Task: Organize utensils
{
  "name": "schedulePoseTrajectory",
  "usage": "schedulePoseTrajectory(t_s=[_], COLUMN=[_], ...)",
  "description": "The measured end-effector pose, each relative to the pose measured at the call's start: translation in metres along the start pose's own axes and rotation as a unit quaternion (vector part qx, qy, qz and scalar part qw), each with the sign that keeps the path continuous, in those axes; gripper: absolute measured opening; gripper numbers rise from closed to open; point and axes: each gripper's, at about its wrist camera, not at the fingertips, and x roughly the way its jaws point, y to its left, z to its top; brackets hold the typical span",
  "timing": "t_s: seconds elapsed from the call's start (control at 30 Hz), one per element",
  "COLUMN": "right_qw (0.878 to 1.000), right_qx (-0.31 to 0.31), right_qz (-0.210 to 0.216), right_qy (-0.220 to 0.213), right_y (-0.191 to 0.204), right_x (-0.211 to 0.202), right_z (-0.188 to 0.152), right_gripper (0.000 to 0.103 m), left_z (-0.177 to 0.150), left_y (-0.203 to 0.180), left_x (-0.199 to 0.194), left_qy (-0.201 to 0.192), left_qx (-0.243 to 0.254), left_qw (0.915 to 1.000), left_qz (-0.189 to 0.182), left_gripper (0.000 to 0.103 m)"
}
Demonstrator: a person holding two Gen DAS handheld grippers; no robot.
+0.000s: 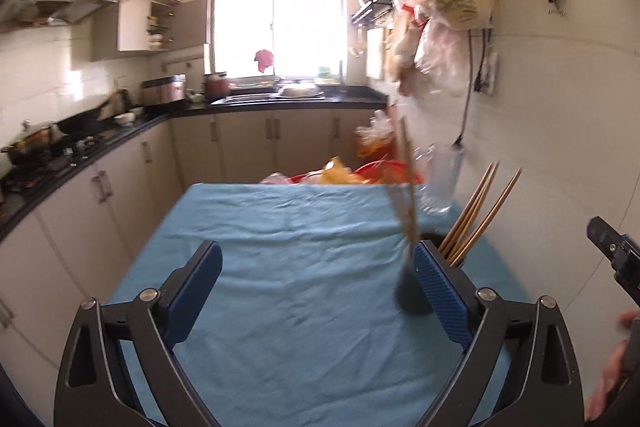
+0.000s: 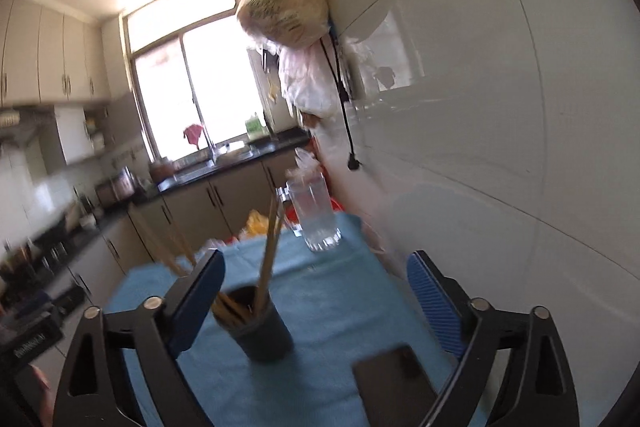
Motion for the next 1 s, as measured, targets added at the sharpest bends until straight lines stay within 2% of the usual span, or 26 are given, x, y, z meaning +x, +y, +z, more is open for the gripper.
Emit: schedulePoseTrajectory(t_s=[0.1, 0.27, 0.47, 0.7, 1.0], right_qw=[0.999, 0.997, 0.996, 0.996, 0.995], right_qx=[-0.033, -0.060, -0.069, -0.073, -0.079], right_qz=[-0.018, -0.028, -0.025, -0.018, -0.020], right_qy=[0.022, 0.029, 0.050, 0.046, 0.050], right_y=[0.014, 0.031, 0.039, 0.044, 0.045], right_x=[-0.015, -0.041, -0.060, -0.078, -0.077], right_z=[-0.019, -0.050, -0.075, -0.082, -0.083], right_gripper=[0.103, 0.103, 0.103, 0.103, 0.103], left_z=[-0.021, -0.049, -0.066, -0.071, -0.075], left_y=[0.008, 0.017, 0.025, 0.025, 0.021], left_x=[-0.012, -0.032, -0.054, -0.079, -0.077], left_qy=[0.013, 0.016, 0.019, 0.009, 0.017], left_qx=[0.013, 0.021, 0.013, 0.015, 0.019], left_qw=[0.9997, 0.9992, 0.9994, 0.9996, 0.9995], left_qz=[0.015, 0.031, 0.025, 0.022, 0.018], left_gripper=[0.096, 0.096, 0.096, 0.096, 0.096])
